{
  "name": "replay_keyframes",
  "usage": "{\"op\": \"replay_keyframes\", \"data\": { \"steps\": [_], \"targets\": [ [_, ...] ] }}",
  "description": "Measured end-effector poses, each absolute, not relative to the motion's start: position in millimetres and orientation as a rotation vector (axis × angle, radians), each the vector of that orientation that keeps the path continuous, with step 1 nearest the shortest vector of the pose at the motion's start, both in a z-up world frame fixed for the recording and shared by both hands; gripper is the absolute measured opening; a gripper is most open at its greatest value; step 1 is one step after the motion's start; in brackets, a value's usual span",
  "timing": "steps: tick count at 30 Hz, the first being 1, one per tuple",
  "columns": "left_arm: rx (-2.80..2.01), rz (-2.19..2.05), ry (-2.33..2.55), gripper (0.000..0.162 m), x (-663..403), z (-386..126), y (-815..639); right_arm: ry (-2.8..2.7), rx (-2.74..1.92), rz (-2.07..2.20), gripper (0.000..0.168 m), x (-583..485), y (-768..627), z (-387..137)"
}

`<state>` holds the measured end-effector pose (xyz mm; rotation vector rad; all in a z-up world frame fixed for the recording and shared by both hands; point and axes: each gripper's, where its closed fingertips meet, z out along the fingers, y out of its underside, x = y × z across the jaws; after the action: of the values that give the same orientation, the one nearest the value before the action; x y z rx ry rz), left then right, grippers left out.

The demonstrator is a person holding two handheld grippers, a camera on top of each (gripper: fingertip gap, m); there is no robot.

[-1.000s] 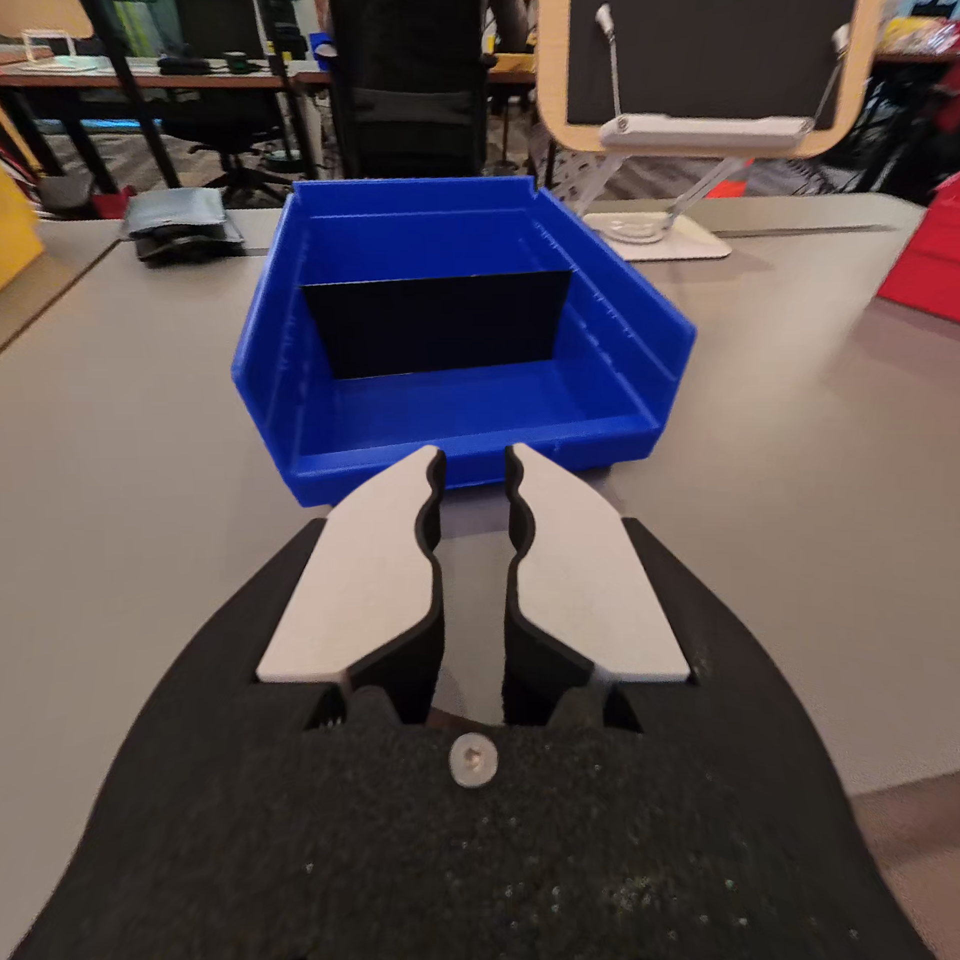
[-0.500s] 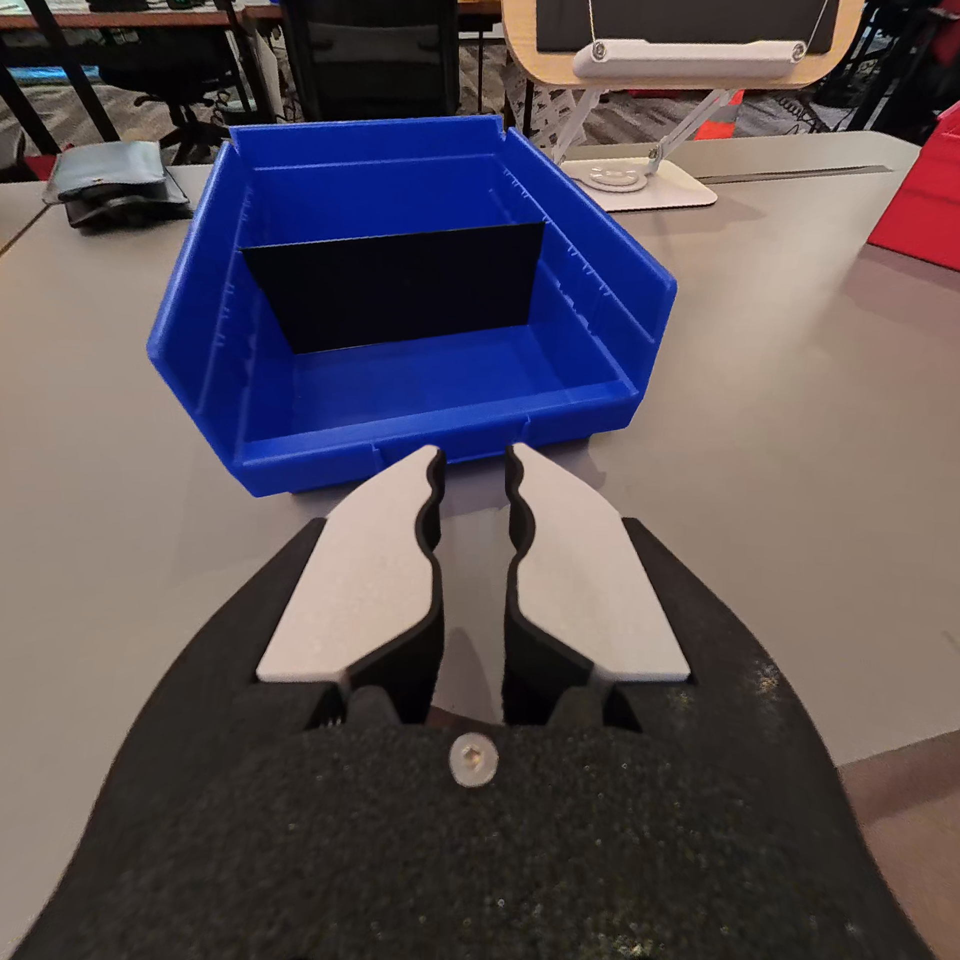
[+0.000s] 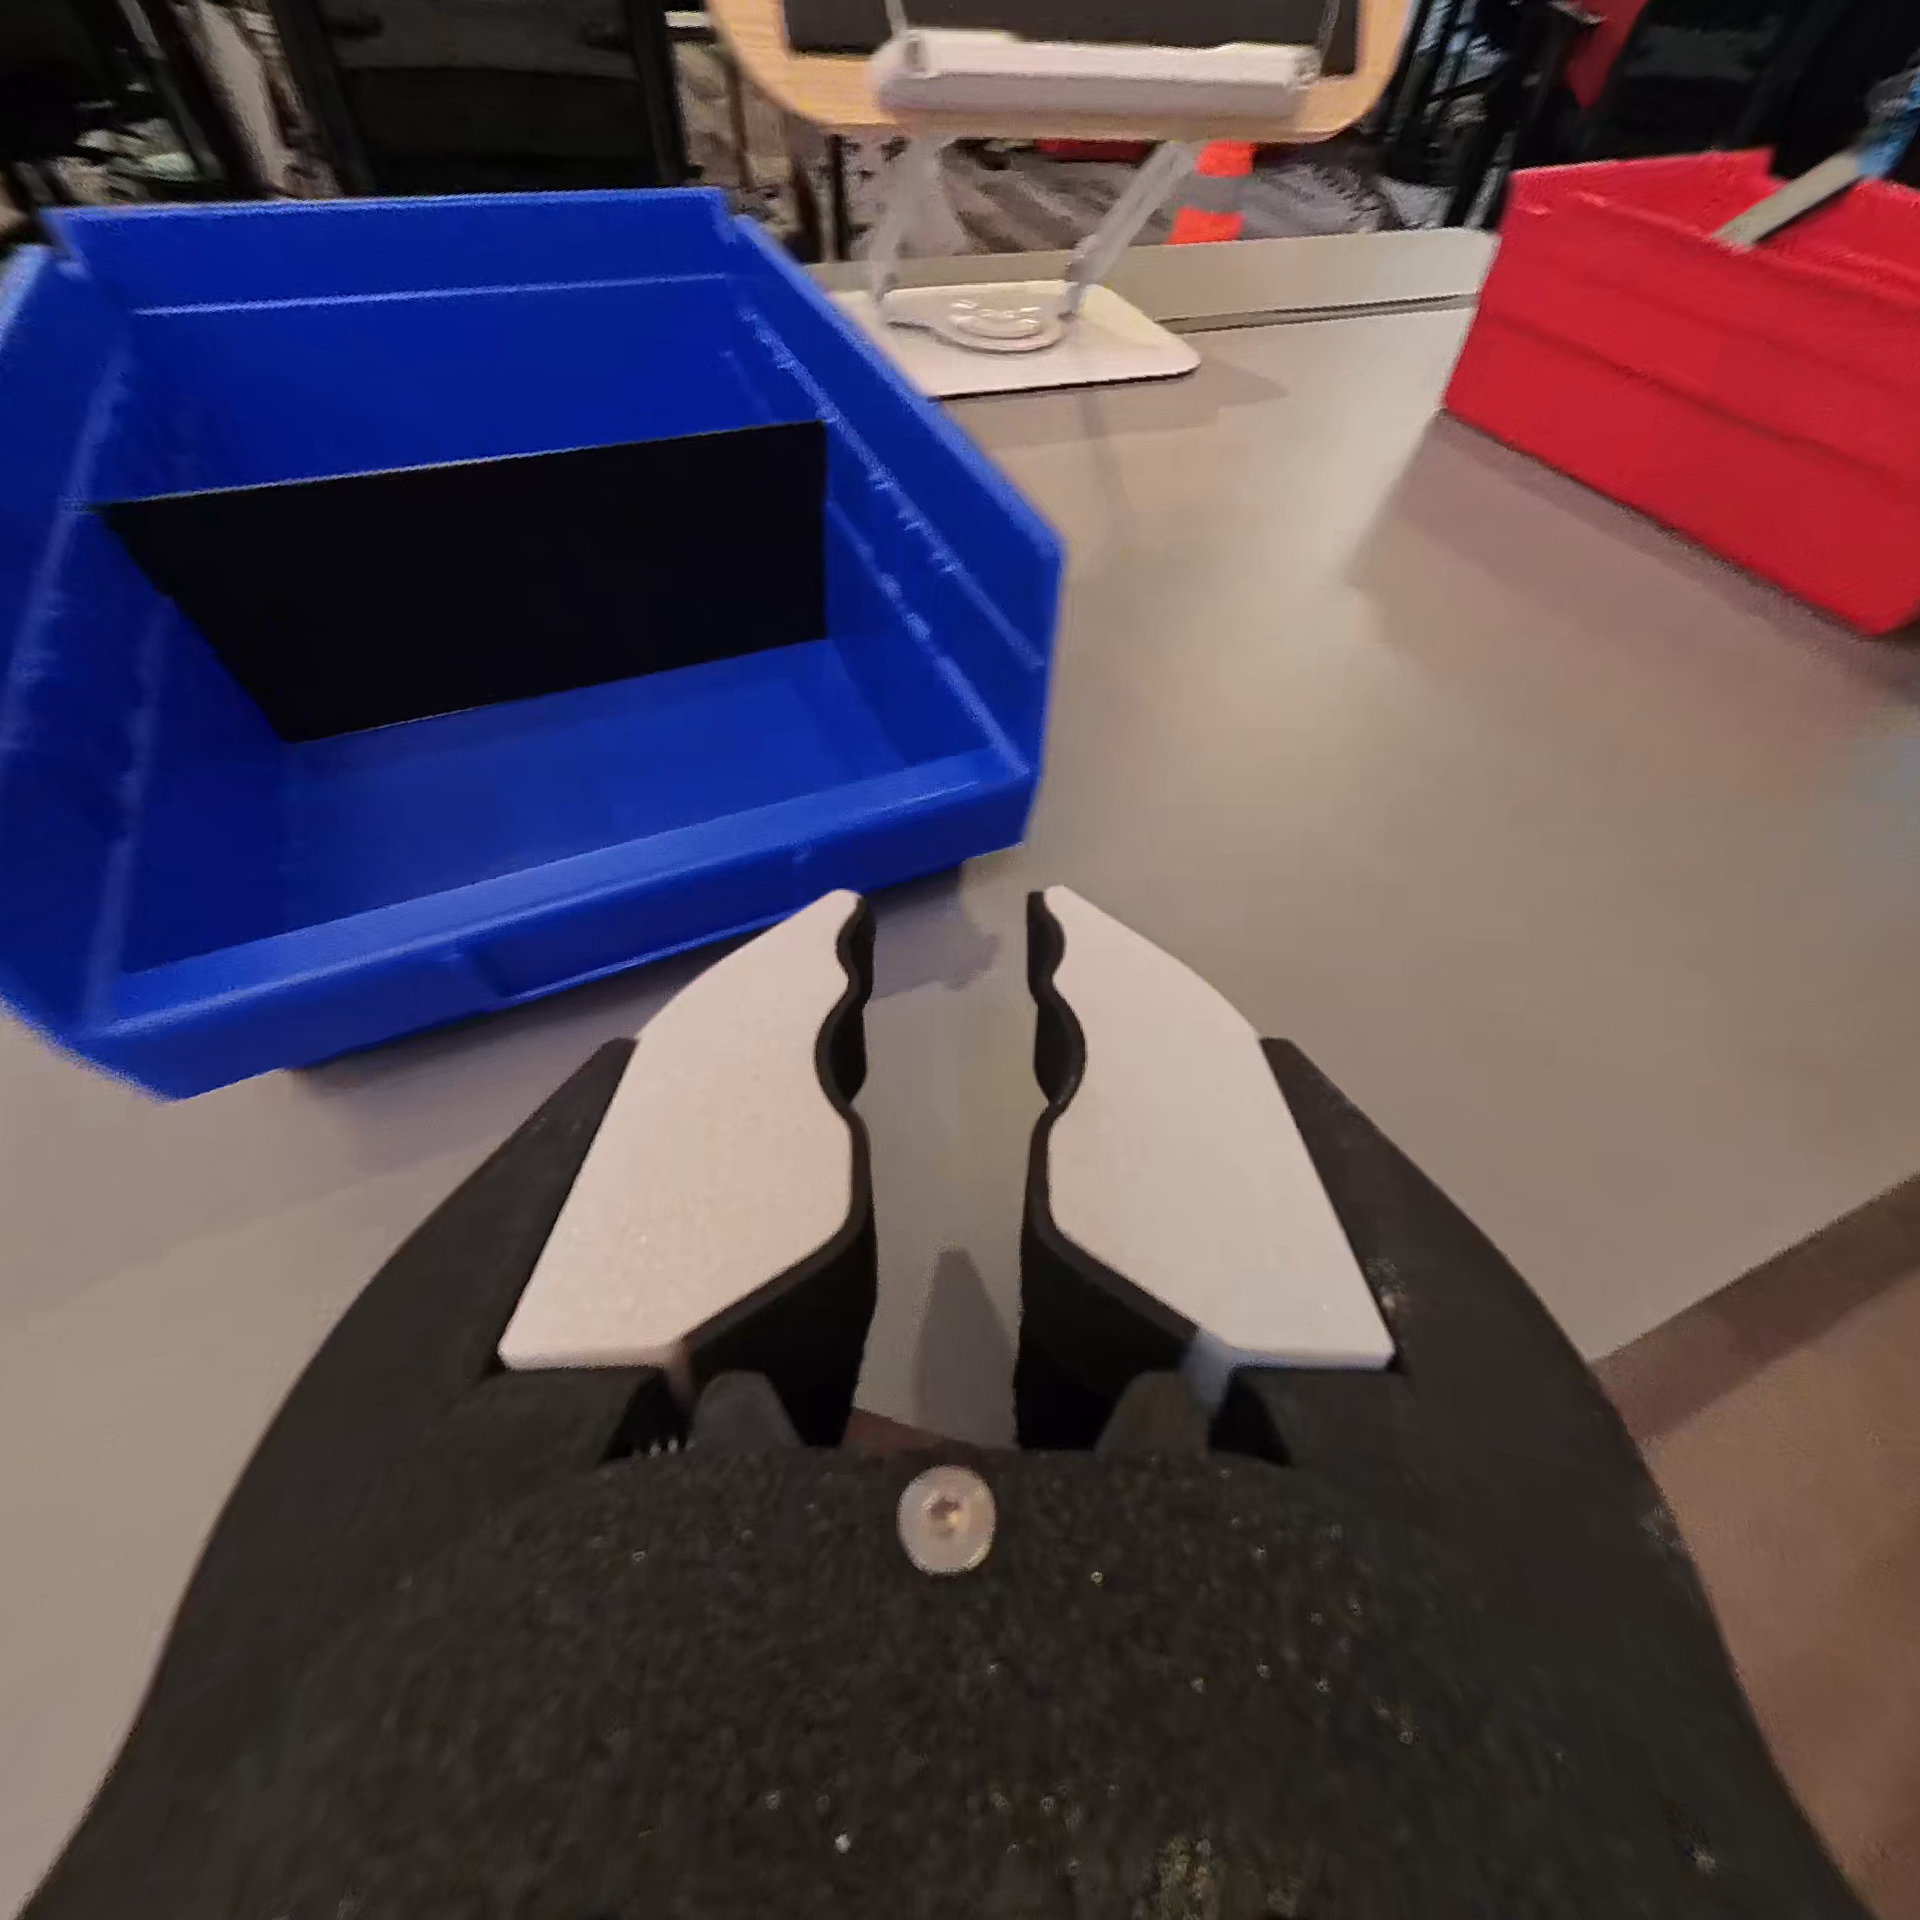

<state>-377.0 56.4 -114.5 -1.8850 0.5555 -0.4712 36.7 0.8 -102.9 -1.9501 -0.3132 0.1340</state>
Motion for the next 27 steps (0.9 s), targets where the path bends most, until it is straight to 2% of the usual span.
{"op": "replay_keyframes", "data": {
  "steps": [1, 4, 7, 8, 13, 18, 19, 20, 21, 22, 23, 27],
  "targets": [
    [-1.873, -0.519, 0.565, 0.030, -362, -112, 54, -0.347, -1.921, 0.172, 0.055, 22, -2, -96],
    [-1.855, -0.682, 0.637, 0.038, -298, -105, 43, -0.280, -1.820, 0.148, 0.056, 22, -6, -67],
    [-1.837, -0.872, 0.806, 0.059, -207, -98, 21, -0.112, -1.747, -0.052, 0.056, 78, -16, -49],
    [-1.826, -0.941, 0.867, 0.065, -174, -95, 12, -0.031, -1.731, -0.147, 0.055, 108, -22, -50],
    [-1.796, -1.016, 1.033, 0.067, -27, -97, -3, 0.298, -1.834, -0.318, 0.061, 216, -43, -94],
    [-1.923, -0.919, 0.936, 0.057, 53, -125, 31, 0.456, -1.922, -0.143, 0.058, 229, -22, -132],
    [-1.960, -0.896, 0.889, 0.053, 57, -132, 38, 0.483, -1.954, -0.104, 0.053, 227, -17, -140],
    [-1.974, -0.887, 0.844, 0.045, 57, -134, 44, 0.504, -1.983, -0.065, 0.040, 225, -12, -146],
    [-1.982, -0.875, 0.817, 0.031, 56, -135, 49, 0.508, -2.005, -0.030, 0.022, 221, -10, -151],
    [-1.990, -0.846, 0.811, 0.017, 54, -137, 53, 0.536, -2.014, -0.069, 0.014, 224, -12, -153],
    [-1.987, -0.809, 0.819, 0.015, 51, -138, 57, 0.522, -2.021, -0.108, 0.004, 224, -16, -152],
    [-1.889, -0.612, 0.835, 0.008, 29, -124, 71, 0.422, -1.997, -0.322, 0.004, 200, -18, -130]
  ]
}}
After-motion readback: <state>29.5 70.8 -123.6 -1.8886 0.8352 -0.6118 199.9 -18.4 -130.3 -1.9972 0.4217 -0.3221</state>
